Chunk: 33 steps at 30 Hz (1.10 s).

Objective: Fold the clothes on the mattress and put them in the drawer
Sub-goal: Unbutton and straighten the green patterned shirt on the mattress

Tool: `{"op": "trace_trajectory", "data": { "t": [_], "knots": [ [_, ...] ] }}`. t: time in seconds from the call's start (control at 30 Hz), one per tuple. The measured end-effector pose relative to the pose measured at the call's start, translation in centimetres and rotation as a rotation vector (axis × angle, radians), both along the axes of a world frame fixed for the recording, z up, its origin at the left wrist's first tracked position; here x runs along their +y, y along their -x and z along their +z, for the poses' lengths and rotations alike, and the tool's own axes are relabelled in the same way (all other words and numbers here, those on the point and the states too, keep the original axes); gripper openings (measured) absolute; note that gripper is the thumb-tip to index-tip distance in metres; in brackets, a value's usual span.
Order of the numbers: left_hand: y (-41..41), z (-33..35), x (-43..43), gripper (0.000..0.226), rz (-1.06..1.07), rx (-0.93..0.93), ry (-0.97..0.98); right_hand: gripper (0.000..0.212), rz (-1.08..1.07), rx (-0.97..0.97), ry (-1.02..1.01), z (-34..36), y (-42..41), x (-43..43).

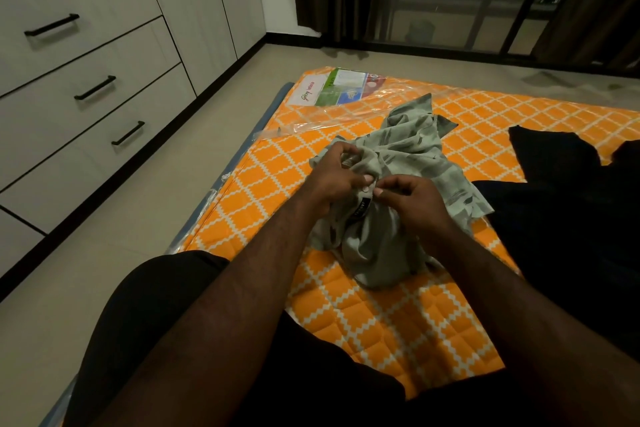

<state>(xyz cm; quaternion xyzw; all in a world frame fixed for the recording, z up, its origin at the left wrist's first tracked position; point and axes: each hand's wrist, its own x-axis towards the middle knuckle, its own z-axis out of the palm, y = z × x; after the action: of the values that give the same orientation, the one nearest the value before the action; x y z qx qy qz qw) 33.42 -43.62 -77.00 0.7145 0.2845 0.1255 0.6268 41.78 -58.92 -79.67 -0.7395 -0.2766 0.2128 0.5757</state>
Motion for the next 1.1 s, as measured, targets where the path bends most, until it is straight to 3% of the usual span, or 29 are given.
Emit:
{"op": "trace_trajectory", "data": {
  "t": [0.1,0.2,0.33,0.47,0.53,0.73,0.83,0.93,1.1],
  "knots": [
    [0.3,-0.1,-0.3,0.058,0.012,0.026,-0.218,0.011,0.013,0.044,-0.015,0.0,0.0,0.0],
    [0.2,-0.5,-0.5,0.062,0.161,0.183,-0.483,0.009,0.019,0.106,-0.043,0.1,0.2,-0.1],
    [0.2,-0.3,-1.0,0.047,0.187,0.230,-0.637,0.005,0.034,0.161,-0.034,-0.2,0.0,-0.2],
    [0.1,0.3,-1.4,0.037,0.146,0.210,-0.646,0.009,-0.017,0.218,-0.076,-0.2,-0.1,0.0],
    [0.0,0.3,-1.5,0.021,0.112,0.176,-0.626,0.011,-0.036,0.262,-0.097,-0.2,-0.1,0.1],
    [0.2,0.0,-1.7,0.022,0.029,0.151,-0.197,0.018,-0.044,0.392,-0.137,0.2,-0.2,0.1],
    [0.3,0.2,-2.0,0.016,0.073,0.147,-0.140,0.019,-0.046,0.414,-0.141,0.5,0.0,0.1],
    [0.4,0.4,-2.0,0.017,0.114,0.129,-0.376,0.026,-0.063,0.445,-0.128,1.3,0.2,0.0],
    [0.7,1.7,-2.6,0.014,0.052,0.108,-0.857,0.063,0.091,0.366,-0.079,1.2,-0.2,-0.3]
  ]
}}
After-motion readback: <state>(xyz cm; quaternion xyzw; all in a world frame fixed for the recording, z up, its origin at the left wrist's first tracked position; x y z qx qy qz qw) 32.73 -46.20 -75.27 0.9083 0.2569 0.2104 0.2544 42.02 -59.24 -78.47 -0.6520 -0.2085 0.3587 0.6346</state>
